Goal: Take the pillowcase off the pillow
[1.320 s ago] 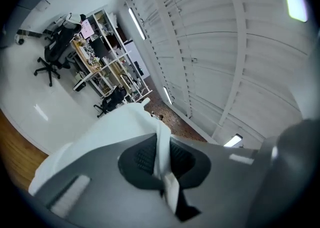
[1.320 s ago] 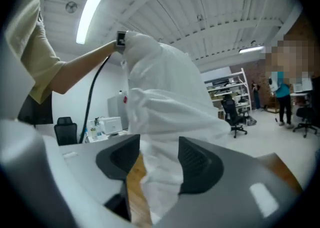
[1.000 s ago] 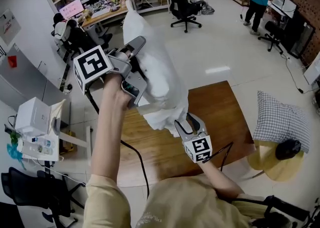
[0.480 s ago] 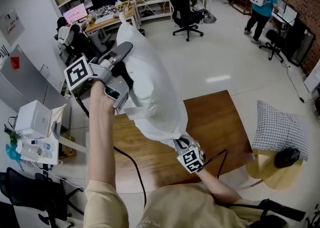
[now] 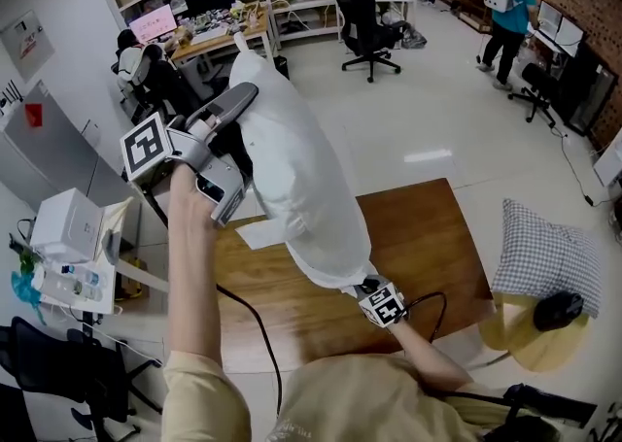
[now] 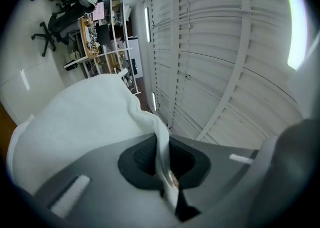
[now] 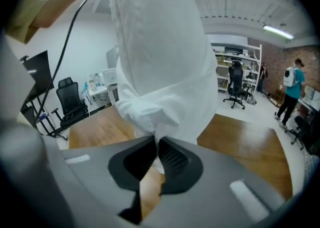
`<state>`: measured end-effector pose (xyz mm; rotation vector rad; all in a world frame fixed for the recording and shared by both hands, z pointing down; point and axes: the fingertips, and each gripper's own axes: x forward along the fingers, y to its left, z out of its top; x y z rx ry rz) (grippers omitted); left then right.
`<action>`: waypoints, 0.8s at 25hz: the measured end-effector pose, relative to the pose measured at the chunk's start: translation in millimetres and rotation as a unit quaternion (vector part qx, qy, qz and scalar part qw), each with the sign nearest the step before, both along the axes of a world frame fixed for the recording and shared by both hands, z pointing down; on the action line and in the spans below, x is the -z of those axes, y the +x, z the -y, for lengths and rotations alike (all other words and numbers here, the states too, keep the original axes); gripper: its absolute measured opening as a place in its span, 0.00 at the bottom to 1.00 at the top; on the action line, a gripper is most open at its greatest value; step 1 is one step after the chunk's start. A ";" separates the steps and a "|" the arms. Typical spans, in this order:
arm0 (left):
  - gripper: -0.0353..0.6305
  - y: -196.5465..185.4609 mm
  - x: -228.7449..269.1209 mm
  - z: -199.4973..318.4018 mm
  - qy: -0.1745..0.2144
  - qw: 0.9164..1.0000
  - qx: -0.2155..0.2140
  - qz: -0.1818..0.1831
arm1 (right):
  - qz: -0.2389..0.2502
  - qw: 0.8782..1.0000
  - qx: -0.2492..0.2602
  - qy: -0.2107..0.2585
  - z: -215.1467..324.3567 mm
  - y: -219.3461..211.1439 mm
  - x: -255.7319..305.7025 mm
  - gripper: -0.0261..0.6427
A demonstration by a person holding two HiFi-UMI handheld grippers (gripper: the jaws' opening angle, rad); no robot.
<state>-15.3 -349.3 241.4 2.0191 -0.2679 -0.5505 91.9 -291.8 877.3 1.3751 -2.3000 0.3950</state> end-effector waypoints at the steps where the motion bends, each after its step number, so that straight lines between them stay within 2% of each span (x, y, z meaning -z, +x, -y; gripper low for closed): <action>1: 0.06 -0.6 -0.9 3.0 -0.001 1.000 -0.002 -0.004 | 0.018 1.000 0.002 0.010 -1.0 0.6 7.1 0.08; 2: 0.06 -1.3 -0.2 4.2 0.002 1.000 -0.006 -0.006 | 0.032 0.999 0.006 0.019 -5.3 -0.5 18.0 0.12; 3: 0.06 -1.5 2.5 3.3 0.012 1.000 -0.016 -0.006 | 0.039 0.999 0.014 0.028 -11.0 -2.5 26.4 0.25; 4: 0.06 -0.7 7.9 -0.1 0.033 0.999 -0.029 -0.002 | 0.038 0.998 0.026 0.040 -15.9 -3.6 29.2 0.52; 5: 0.06 1.4 16.6 -6.1 0.069 0.997 -0.045 0.009 | 0.039 0.997 0.035 0.051 -20.9 -3.0 32.5 0.63; 6: 0.06 5.3 28.6 -15.4 0.122 0.990 -0.063 0.029 | 0.052 0.996 0.034 0.059 -26.9 0.0 42.5 0.63; 7: 0.06 10.6 42.9 -27.8 0.188 0.977 -0.082 0.054 | 0.076 0.995 0.024 0.066 -31.9 6.7 57.5 0.63; 8: 0.06 17.2 58.3 -42.8 0.256 0.958 -0.103 0.082 | 0.103 0.992 0.007 0.078 -32.7 18.2 69.9 0.63; 10: 0.06 32.8 86.7 -78.3 0.368 0.909 -0.144 0.129 | 0.139 0.984 -0.029 0.105 -23.6 49.0 82.8 0.61; 11: 0.06 41.4 97.0 -95.0 0.402 0.889 -0.162 0.145 | 0.148 0.981 -0.045 0.114 -18.6 64.0 90.3 0.61; 12: 0.06 49.7 103.0 -107.6 0.421 0.875 -0.176 0.158 | 0.152 0.979 -0.060 0.122 -14.5 77.8 99.9 0.61; 13: 0.06 56.2 103.2 -115.1 0.426 0.869 -0.183 0.173 | 0.156 0.976 -0.072 0.131 -11.4 90.0 111.0 0.61; 15: 0.06 59.6 87.2 -118.7 0.411 0.865 -0.178 0.226 | 0.167 0.970 -0.090 0.155 -8.3 107.8 136.0 0.60; 16: 0.06 59.3 77.5 -122.2 0.419 0.852 -0.176 0.258 | 0.173 0.966 -0.094 0.170 -8.1 113.8 149.7 0.60; 17: 0.06 59.9 70.2 -129.3 0.446 0.828 -0.180 0.288 | 0.178 0.962 -0.096 0.185 -8.4 118.8 164.0 0.60; 18: 0.06 61.2 64.7 -137.2 0.481 0.796 -0.188 0.315 | 0.182 0.958 -0.094 0.199 -9.2 123.2 178.5 0.60; 20: 0.06 62.3 50.9 -147.9 0.550 0.725 -0.207 0.358 | 0.186 0.955 -0.081 0.218 -11.9 129.0 202.0 0.60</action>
